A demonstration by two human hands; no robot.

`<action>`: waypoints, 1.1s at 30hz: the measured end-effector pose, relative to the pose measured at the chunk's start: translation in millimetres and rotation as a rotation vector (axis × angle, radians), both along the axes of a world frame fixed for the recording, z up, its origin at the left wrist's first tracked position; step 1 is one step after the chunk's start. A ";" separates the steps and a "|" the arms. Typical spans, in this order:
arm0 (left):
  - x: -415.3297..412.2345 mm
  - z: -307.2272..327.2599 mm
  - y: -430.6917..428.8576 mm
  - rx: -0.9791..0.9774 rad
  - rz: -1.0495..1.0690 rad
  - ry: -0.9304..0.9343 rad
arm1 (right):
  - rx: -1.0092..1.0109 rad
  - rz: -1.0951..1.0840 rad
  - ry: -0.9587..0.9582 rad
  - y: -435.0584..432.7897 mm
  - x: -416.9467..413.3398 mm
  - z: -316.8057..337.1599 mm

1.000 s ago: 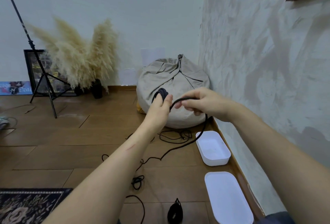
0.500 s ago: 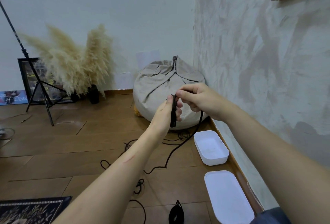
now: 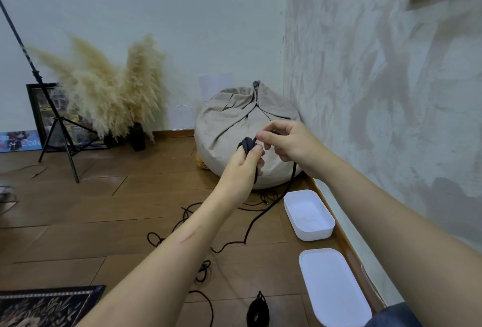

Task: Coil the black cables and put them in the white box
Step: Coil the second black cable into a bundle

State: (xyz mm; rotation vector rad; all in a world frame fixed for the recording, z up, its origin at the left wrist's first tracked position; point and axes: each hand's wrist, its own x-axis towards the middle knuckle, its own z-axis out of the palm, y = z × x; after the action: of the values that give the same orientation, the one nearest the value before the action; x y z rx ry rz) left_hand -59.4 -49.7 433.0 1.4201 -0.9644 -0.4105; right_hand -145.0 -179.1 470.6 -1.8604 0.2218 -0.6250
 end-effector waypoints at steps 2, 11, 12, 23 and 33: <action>-1.6 0.2 2.3 -0.001 -0.022 -0.025 | 0.023 0.009 -0.006 0.1 -0.3 -1.4; -7.4 4.1 5.0 0.073 -0.028 -0.080 | 0.056 0.057 -0.007 -0.4 -1.1 -1.5; -8.7 4.6 4.7 0.074 -0.035 -0.079 | 0.057 0.048 -0.002 -1.6 -1.7 -2.9; -13.1 3.3 6.1 0.026 -0.084 -0.030 | -0.054 0.059 0.067 -7.7 -7.8 1.7; -15.5 9.2 4.1 -0.086 -0.051 -0.031 | -0.072 0.066 0.002 -2.6 -1.6 3.0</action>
State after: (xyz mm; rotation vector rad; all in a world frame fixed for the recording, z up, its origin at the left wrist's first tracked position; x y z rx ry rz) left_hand -74.9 -45.6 442.1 1.3296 -1.0333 -0.3810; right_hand -146.5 -181.6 473.7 -1.9301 0.1400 -0.5923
